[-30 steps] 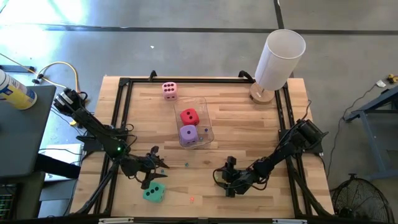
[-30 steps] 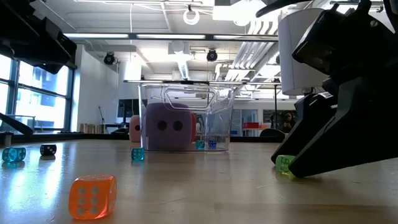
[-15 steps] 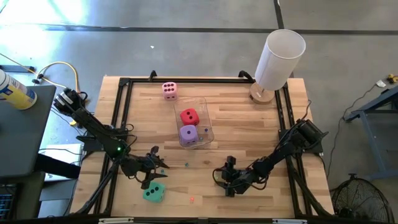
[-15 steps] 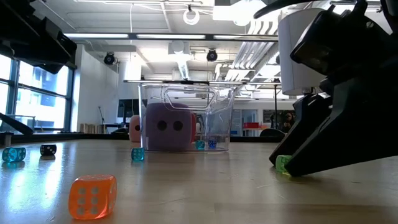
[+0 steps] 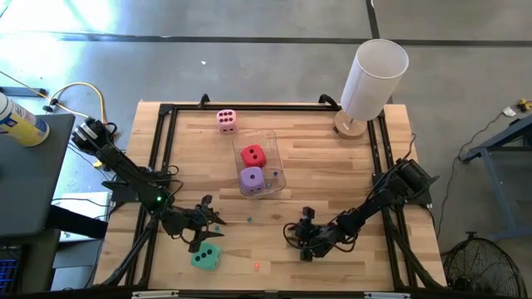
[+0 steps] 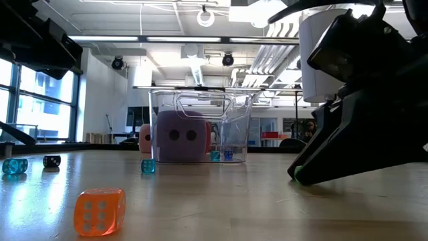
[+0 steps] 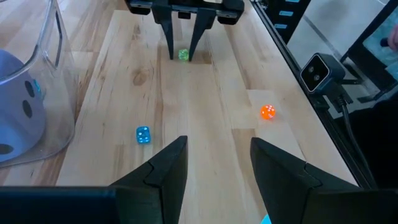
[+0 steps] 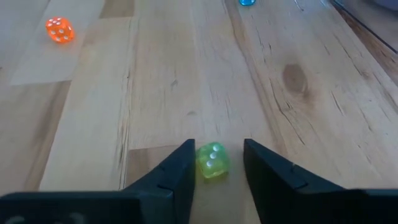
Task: Pick & Place Dice
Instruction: Put the small light green die into the transparent bin
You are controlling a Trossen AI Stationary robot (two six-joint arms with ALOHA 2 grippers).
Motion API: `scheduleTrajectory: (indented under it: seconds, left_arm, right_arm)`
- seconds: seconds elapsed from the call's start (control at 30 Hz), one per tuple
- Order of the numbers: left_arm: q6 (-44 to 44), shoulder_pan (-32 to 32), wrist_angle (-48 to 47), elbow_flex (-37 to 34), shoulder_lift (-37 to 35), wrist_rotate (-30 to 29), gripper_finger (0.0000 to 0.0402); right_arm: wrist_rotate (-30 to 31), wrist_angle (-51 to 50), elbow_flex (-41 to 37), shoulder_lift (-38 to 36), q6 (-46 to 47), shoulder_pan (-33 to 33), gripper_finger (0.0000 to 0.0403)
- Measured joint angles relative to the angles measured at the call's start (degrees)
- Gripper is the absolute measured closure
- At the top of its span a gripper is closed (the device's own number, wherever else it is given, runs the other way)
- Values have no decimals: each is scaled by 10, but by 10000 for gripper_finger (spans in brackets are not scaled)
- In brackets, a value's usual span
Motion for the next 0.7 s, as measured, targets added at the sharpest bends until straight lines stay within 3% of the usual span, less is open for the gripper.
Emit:
scheduleTrajectory:
  seconds: [0.3, 0.53, 0.7]
  left_arm:
    - [11, 0, 0, 0, 0, 0, 234]
    - [24, 0, 0, 0, 0, 0, 234]
    - [24, 0, 0, 0, 0, 0, 234]
  right_arm:
    - [-5, -2, 0, -2, -4, -5, 362]
    - [-5, -18, -2, -35, -21, -4, 355]
    - [39, -9, 10, -89, -86, -9, 357]
